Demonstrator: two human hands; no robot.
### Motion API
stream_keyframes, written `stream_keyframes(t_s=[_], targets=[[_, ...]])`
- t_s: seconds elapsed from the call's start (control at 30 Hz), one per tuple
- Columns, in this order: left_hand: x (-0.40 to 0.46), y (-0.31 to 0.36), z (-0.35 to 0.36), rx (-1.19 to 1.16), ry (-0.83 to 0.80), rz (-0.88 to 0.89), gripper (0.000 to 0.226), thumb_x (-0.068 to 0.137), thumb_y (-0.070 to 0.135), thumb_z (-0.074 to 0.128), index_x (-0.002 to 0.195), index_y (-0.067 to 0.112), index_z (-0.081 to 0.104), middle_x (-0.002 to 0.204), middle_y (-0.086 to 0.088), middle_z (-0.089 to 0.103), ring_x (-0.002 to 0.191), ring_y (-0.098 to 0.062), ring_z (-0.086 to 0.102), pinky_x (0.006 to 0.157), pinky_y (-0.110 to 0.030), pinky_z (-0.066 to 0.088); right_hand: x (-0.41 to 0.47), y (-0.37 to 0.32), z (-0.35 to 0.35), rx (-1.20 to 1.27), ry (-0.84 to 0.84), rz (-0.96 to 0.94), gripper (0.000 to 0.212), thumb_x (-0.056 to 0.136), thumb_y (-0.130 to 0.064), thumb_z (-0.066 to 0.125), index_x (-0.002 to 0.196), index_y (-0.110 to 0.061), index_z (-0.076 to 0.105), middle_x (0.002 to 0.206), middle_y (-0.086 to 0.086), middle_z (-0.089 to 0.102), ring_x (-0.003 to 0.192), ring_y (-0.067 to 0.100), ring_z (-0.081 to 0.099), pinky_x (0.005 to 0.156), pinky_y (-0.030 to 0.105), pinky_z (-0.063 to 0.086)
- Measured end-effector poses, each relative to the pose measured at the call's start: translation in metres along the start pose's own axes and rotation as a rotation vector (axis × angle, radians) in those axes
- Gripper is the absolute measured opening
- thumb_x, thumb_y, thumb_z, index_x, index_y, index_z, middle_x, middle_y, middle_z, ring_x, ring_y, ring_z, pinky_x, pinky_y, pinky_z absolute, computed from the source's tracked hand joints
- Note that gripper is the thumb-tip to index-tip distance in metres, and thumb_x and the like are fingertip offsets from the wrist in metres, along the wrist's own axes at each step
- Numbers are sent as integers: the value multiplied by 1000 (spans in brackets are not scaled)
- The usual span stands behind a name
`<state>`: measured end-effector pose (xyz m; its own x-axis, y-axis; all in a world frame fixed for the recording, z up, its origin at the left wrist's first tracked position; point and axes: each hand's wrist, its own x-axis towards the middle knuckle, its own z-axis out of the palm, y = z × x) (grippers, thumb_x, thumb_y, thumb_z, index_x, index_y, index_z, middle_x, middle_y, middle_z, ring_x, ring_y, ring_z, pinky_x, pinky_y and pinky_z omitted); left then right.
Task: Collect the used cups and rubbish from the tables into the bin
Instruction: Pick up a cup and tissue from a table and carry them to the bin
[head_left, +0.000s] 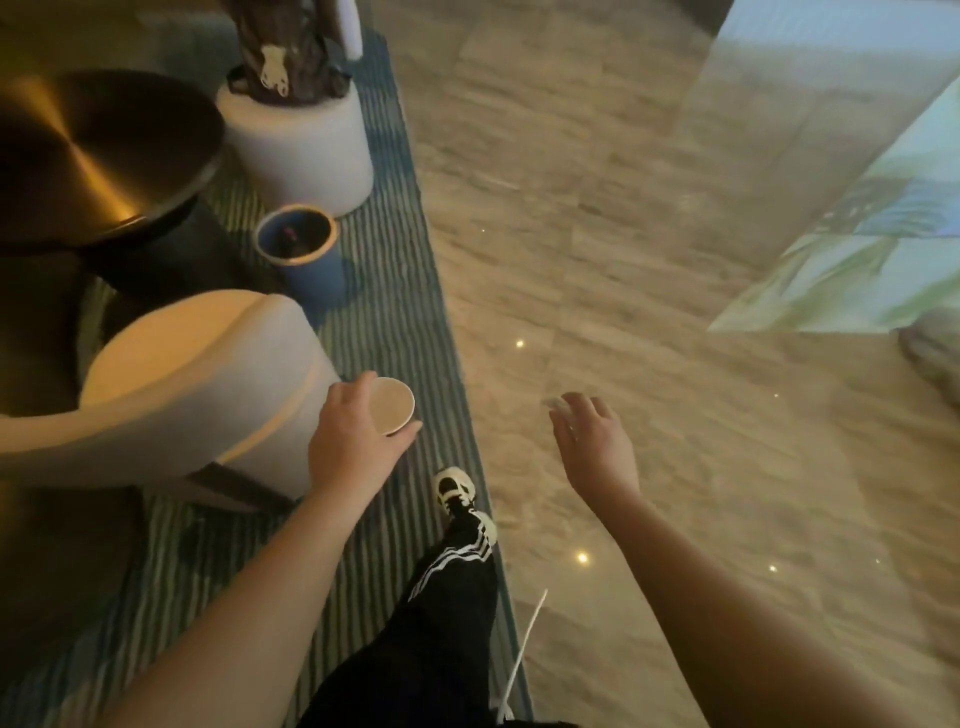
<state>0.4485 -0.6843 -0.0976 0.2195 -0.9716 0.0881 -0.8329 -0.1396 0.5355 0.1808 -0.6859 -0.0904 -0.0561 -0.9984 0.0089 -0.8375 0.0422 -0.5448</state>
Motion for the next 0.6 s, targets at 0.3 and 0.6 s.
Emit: stream_keyframes(t_s=[0.3, 0.6], targets=[[275, -19, 38, -46, 134, -119, 65, 63, 52, 76, 113, 29, 41, 106, -3, 48, 94, -29, 53, 62, -32, 36, 318, -58, 49, -91, -151, -227, 32, 96, -34, 48, 122, -17, 56, 120, 7, 58, 105, 29, 58, 82, 36, 48], [466, -41, 20, -27, 209, -412, 74, 63, 55, 76, 121, 31, 36, 107, 2, 44, 97, -26, 53, 62, -33, 40, 559, -166, 100, -26, -351, -386, 32, 97, -38, 44, 122, -21, 53, 118, 4, 57, 104, 25, 57, 84, 35, 47]])
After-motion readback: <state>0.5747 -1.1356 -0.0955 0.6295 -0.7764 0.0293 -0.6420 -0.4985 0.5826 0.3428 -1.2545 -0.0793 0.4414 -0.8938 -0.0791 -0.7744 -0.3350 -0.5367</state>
